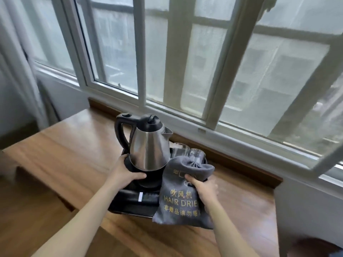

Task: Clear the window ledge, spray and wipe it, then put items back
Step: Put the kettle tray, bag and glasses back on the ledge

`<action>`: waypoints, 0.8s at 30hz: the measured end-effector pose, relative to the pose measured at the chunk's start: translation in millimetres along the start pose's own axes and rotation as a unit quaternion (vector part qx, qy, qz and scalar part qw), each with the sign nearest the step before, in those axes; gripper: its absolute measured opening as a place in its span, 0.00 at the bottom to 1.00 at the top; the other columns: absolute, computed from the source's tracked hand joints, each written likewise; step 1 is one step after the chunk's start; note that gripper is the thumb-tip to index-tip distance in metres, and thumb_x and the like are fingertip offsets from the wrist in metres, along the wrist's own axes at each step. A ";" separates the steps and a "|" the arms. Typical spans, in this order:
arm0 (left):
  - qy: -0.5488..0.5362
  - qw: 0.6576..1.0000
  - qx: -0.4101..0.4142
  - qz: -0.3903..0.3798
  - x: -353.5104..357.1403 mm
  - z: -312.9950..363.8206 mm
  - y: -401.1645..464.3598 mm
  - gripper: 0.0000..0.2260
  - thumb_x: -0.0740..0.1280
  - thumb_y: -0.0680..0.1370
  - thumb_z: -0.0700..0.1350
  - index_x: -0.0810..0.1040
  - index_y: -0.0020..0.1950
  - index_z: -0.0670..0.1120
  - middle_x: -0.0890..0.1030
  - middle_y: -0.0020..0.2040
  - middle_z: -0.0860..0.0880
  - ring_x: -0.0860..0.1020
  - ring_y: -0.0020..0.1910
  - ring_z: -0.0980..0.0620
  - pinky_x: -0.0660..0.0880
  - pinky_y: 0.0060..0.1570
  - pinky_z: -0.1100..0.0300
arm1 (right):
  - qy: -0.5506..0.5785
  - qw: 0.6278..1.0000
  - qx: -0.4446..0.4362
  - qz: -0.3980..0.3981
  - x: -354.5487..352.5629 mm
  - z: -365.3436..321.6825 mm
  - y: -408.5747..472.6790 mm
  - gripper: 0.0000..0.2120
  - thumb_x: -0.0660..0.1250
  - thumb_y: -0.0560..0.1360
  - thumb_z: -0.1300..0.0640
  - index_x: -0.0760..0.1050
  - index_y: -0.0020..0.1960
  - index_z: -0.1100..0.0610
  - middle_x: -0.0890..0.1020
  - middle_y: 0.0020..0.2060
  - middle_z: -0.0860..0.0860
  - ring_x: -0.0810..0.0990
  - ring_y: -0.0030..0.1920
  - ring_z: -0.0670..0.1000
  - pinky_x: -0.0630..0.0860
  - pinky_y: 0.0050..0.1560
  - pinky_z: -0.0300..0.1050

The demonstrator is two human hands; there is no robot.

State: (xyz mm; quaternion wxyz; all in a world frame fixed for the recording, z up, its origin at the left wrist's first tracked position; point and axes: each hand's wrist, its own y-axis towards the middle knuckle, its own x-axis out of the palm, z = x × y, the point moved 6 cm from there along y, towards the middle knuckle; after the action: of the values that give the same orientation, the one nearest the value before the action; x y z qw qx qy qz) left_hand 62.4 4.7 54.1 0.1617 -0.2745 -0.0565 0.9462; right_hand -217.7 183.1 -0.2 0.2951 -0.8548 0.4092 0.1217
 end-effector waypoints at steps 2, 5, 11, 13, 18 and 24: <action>0.020 1.000 0.004 0.009 -34.1 -12.2 19.3 0.52 0.85 0.55 0.52 0.65 0.74 0.46 0.74 0.69 0.48 0.72 0.67 0.46 0.70 0.66 0.50 | -0.003 1.000 0.003 -0.011 37.5 -18.3 -10.3 0.56 0.72 0.41 0.18 0.79 0.62 0.48 0.81 0.58 0.53 0.78 0.62 0.59 0.75 0.64 0.59; 0.047 0.999 -0.006 0.016 -80.5 -31.6 47.2 0.57 0.82 0.49 0.62 0.65 0.74 0.49 0.74 0.70 0.47 0.71 0.68 0.45 0.69 0.67 0.46 | -0.003 1.000 -0.001 -0.009 85.1 -45.9 -22.1 0.59 0.70 0.38 0.17 0.79 0.62 0.49 0.82 0.58 0.53 0.78 0.61 0.58 0.75 0.64 0.58; 0.053 0.998 -0.033 0.018 -149.6 -69.5 103.5 0.59 0.80 0.44 0.67 0.66 0.72 0.54 0.75 0.67 0.48 0.72 0.67 0.46 0.71 0.66 0.45 | -0.035 0.999 -0.003 -0.038 162.2 -102.4 -33.3 0.62 0.69 0.39 0.18 0.78 0.63 0.57 0.79 0.61 0.59 0.75 0.64 0.63 0.73 0.65 0.56; 0.046 0.998 -0.032 0.022 -167.0 -77.0 124.5 0.59 0.80 0.43 0.67 0.66 0.72 0.54 0.75 0.67 0.49 0.73 0.66 0.46 0.71 0.66 0.45 | -0.053 0.998 -0.002 -0.044 187.2 -118.5 -26.3 0.69 0.65 0.34 0.15 0.77 0.63 0.59 0.79 0.61 0.60 0.74 0.64 0.63 0.73 0.65 0.58; 0.046 0.998 -0.018 0.043 -204.8 -89.3 184.4 0.58 0.79 0.43 0.65 0.70 0.71 0.51 0.77 0.64 0.50 0.75 0.64 0.48 0.72 0.65 0.46 | -0.071 0.996 -0.017 -0.042 245.8 -161.4 -6.2 0.66 0.64 0.39 0.18 0.74 0.64 0.62 0.78 0.62 0.61 0.73 0.65 0.64 0.71 0.67 0.58; 0.052 0.997 -0.017 0.050 -241.8 -91.6 251.7 0.52 0.83 0.49 0.58 0.71 0.70 0.49 0.79 0.62 0.50 0.76 0.63 0.48 0.72 0.64 0.49 | -0.066 0.996 -0.032 -0.047 307.8 -204.4 22.7 0.54 0.73 0.55 0.24 0.71 0.70 0.57 0.76 0.65 0.60 0.69 0.68 0.63 0.67 0.70 0.56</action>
State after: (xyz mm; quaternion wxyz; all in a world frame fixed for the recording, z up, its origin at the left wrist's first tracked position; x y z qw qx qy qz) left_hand 235.2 -312.1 48.9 0.1119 -0.3282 -0.0502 0.9366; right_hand -46.5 -144.7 15.0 0.2990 -0.8722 0.3442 0.1774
